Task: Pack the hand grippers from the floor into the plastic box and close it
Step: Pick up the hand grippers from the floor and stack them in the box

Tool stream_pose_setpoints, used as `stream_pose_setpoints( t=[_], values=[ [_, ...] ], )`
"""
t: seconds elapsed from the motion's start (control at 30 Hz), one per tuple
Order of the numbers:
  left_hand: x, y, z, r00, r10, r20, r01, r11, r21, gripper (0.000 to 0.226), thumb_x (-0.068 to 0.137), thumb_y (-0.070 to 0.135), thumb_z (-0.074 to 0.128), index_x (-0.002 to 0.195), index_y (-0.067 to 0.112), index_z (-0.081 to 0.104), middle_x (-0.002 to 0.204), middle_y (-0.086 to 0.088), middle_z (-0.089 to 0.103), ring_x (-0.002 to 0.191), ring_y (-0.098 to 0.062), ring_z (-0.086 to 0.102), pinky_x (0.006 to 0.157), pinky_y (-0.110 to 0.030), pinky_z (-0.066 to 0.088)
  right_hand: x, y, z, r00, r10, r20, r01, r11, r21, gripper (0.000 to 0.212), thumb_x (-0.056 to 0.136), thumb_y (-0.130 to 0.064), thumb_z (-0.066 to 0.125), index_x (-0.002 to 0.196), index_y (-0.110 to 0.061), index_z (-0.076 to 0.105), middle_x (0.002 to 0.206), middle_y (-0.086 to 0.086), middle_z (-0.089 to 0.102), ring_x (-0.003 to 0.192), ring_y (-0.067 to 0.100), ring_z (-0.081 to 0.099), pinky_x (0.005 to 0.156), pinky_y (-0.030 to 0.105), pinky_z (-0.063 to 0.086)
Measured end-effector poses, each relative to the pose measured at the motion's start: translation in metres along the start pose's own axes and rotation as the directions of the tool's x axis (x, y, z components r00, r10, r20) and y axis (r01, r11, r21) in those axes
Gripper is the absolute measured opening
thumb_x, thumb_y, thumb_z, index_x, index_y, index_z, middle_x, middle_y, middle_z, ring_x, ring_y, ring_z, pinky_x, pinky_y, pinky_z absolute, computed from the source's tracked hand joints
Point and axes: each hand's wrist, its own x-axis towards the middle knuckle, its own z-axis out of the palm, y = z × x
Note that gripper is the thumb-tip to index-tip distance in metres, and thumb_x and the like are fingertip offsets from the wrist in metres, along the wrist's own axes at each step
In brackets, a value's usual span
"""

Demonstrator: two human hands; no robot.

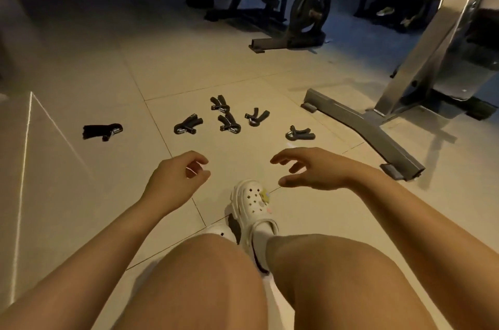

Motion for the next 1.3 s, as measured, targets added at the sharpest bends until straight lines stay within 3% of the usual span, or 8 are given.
stream_pose_setpoints(
  t=[0.2, 0.3, 0.47, 0.73, 0.9, 1.07, 1.17, 1.3],
  values=[
    [0.061, -0.020, -0.029, 0.999, -0.026, 0.045, 0.019, 0.987, 0.158, 0.023, 0.086, 0.031, 0.064, 0.108, 0.030, 0.061, 0.090, 0.012, 0.062, 0.085, -0.008, 0.060, 0.082, -0.035, 0.051, 0.079, 0.007, -0.028, 0.998, -0.062, 0.016, 0.060, 0.994, 0.093, 0.048, 0.088, -0.038, 0.062, 0.133, -0.034, 0.045, 0.136, -0.003, 0.048, 0.114, 0.013, 0.054, 0.099, 0.033, 0.046],
    [0.092, -0.040, -0.066, 0.998, -0.057, -0.008, 0.057, 0.974, 0.221, 0.024, 0.086, 0.032, 0.064, 0.110, 0.030, 0.061, 0.091, 0.013, 0.062, 0.086, -0.008, 0.060, 0.083, -0.036, 0.051, 0.129, -0.004, -0.055, 0.995, -0.092, 0.041, 0.086, 0.989, 0.122, 0.049, 0.087, -0.036, 0.063, 0.133, -0.034, 0.046, 0.137, -0.004, 0.047, 0.114, 0.012, 0.054, 0.097, 0.029, 0.044],
    [0.127, -0.095, -0.118, 0.965, -0.192, -0.177, 0.216, 0.968, 0.127, 0.022, 0.085, 0.026, 0.066, 0.107, 0.024, 0.063, 0.085, 0.012, 0.060, 0.083, -0.008, 0.058, 0.073, -0.022, 0.043, 0.236, -0.043, -0.071, 0.982, -0.176, 0.063, 0.169, 0.980, 0.101, 0.049, 0.086, -0.035, 0.066, 0.131, -0.033, 0.048, 0.137, -0.003, 0.048, 0.115, 0.012, 0.053, 0.093, 0.026, 0.042],
    [0.211, -0.201, -0.170, 0.908, -0.311, -0.280, 0.325, 0.946, 0.004, 0.015, 0.084, 0.019, 0.068, 0.095, 0.028, 0.063, 0.080, 0.009, 0.063, 0.077, -0.007, 0.057, 0.064, -0.003, 0.037, 0.414, -0.092, -0.058, 0.969, -0.201, 0.144, 0.190, 0.978, 0.085, 0.052, 0.084, -0.031, 0.070, 0.131, -0.030, 0.050, 0.132, -0.008, 0.052, 0.112, 0.013, 0.053, 0.095, 0.030, 0.044],
    [0.259, -0.254, -0.184, 0.912, -0.363, -0.192, 0.374, 0.927, 0.021, 0.020, 0.086, 0.018, 0.066, 0.102, 0.027, 0.061, 0.085, 0.007, 0.063, 0.084, -0.008, 0.058, 0.075, -0.014, 0.042, 0.502, -0.091, -0.039, 0.969, -0.168, 0.180, 0.170, 0.985, 0.005, 0.057, 0.082, -0.027, 0.072, 0.134, -0.025, 0.047, 0.136, 0.001, 0.048, 0.121, 0.021, 0.048, 0.095, 0.030, 0.040],
    [0.336, -0.318, -0.173, 0.911, -0.393, -0.128, 0.408, 0.903, 0.134, 0.038, 0.087, 0.022, 0.064, 0.124, 0.021, 0.055, 0.113, 0.000, 0.057, 0.105, -0.016, 0.054, 0.087, -0.026, 0.040, 0.598, -0.076, -0.011, 0.959, -0.145, 0.243, 0.149, 0.989, 0.002, 0.055, 0.083, -0.019, 0.070, 0.133, -0.022, 0.048, 0.133, 0.003, 0.045, 0.107, 0.020, 0.057, 0.078, 0.014, 0.042],
    [0.378, -0.371, -0.157, 0.895, -0.443, -0.049, 0.442, 0.867, 0.229, 0.049, 0.089, 0.028, 0.061, 0.136, 0.024, 0.045, 0.134, -0.001, 0.045, 0.120, -0.017, 0.046, 0.094, -0.026, 0.035, 0.661, -0.052, 0.020, 0.967, -0.071, 0.245, 0.110, 0.983, -0.149, 0.064, 0.080, -0.025, 0.072, 0.137, -0.027, 0.042, 0.142, 0.004, 0.037, 0.122, 0.026, 0.045, 0.098, 0.034, 0.042],
    [0.405, -0.448, -0.136, 0.860, -0.509, -0.017, 0.496, 0.828, 0.261, 0.055, 0.089, 0.029, 0.060, 0.140, 0.019, 0.042, 0.143, -0.007, 0.039, 0.128, -0.024, 0.037, 0.099, -0.028, 0.030, 0.713, -0.022, 0.066, 0.965, 0.103, 0.242, 0.005, 0.912, -0.409, 0.078, 0.082, -0.028, 0.068, 0.146, -0.031, 0.024, 0.154, 0.007, 0.016, 0.132, 0.035, 0.031, 0.100, 0.044, 0.041]
  ],
)
